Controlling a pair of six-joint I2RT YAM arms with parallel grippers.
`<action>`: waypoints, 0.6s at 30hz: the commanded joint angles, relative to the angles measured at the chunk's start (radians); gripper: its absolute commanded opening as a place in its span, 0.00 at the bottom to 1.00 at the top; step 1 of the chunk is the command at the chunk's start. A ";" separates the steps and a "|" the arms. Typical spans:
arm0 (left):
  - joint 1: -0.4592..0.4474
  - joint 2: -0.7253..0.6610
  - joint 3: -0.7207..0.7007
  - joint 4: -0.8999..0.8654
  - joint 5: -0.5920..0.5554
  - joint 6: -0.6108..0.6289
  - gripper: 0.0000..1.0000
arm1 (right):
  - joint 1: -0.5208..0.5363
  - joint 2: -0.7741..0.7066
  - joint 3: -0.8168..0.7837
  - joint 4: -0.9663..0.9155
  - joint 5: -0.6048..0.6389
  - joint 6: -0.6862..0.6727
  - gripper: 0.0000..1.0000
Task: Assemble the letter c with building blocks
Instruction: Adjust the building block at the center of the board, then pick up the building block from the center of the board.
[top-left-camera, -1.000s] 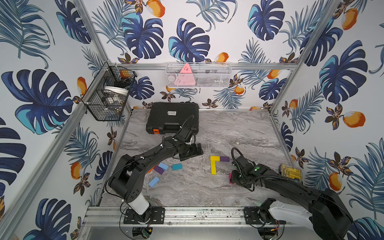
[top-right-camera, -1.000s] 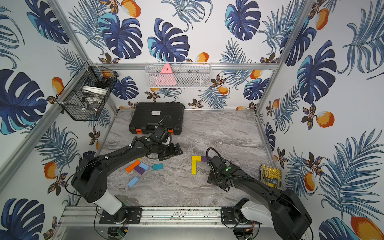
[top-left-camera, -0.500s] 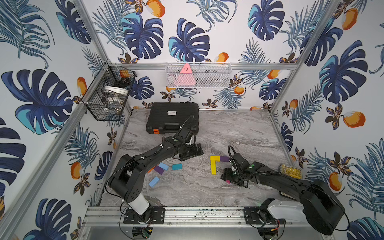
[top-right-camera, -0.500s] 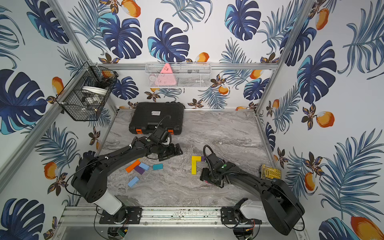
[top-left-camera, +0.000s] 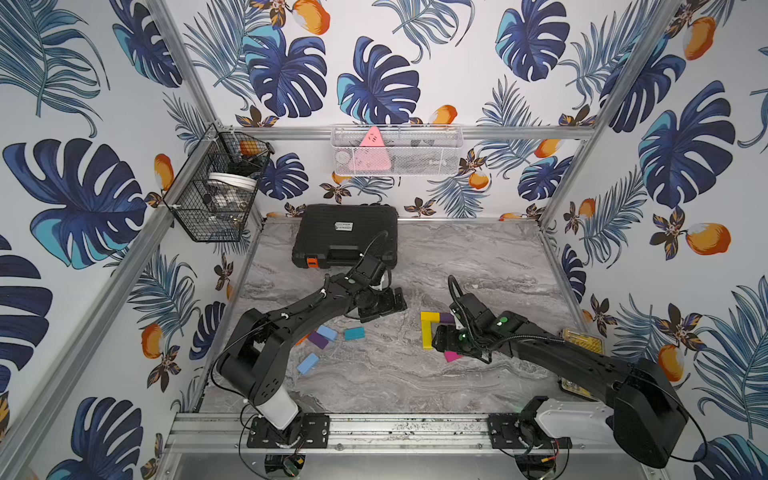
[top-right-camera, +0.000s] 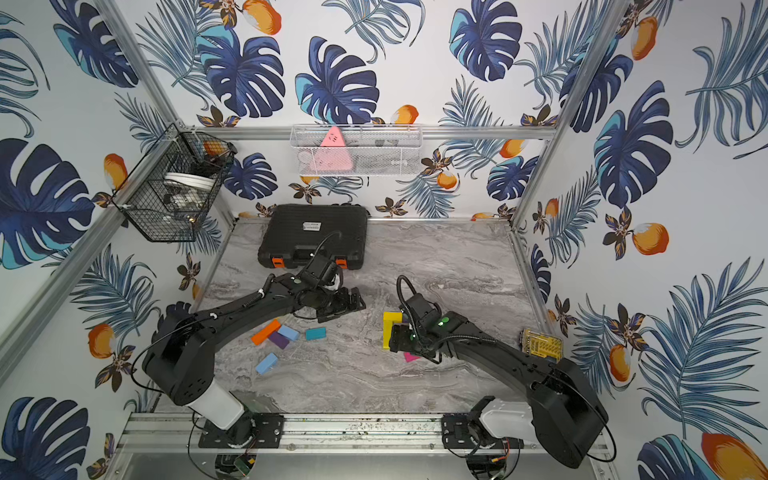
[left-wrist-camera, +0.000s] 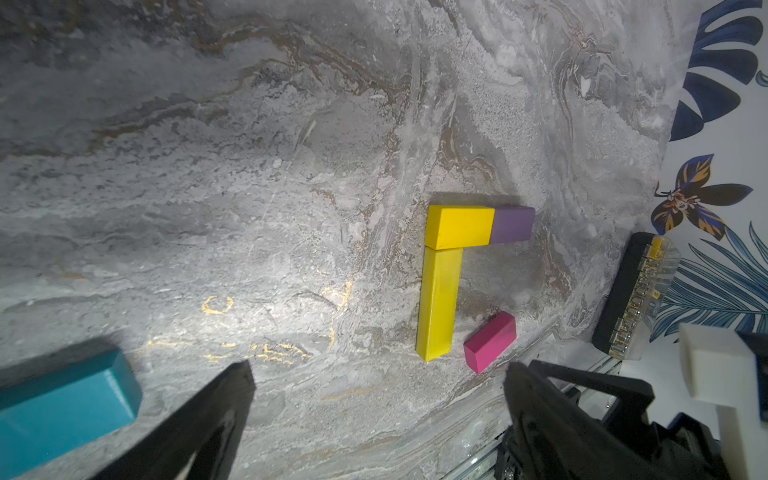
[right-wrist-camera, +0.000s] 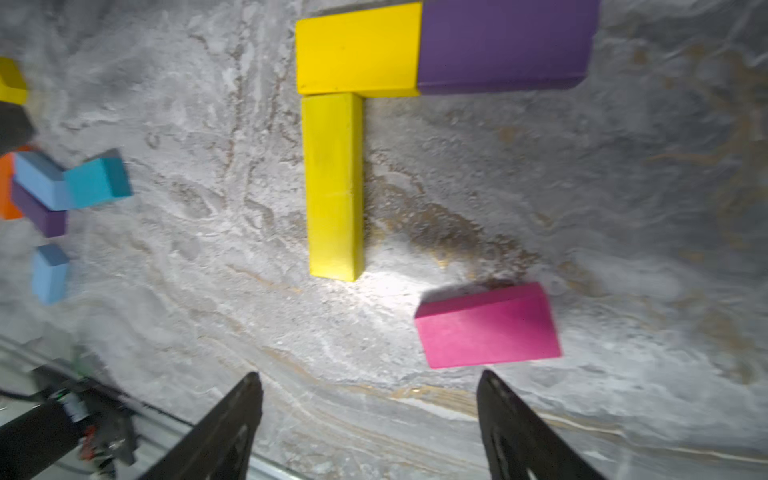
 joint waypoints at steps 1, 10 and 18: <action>-0.001 -0.006 0.005 -0.003 -0.002 -0.002 0.99 | 0.001 0.031 0.021 -0.102 0.134 -0.096 0.87; 0.000 -0.003 0.014 -0.016 -0.002 0.006 0.99 | -0.001 0.130 0.026 -0.073 0.133 -0.190 0.92; 0.000 0.002 0.028 -0.026 -0.002 0.009 0.99 | -0.002 0.194 0.028 -0.047 0.132 -0.209 0.92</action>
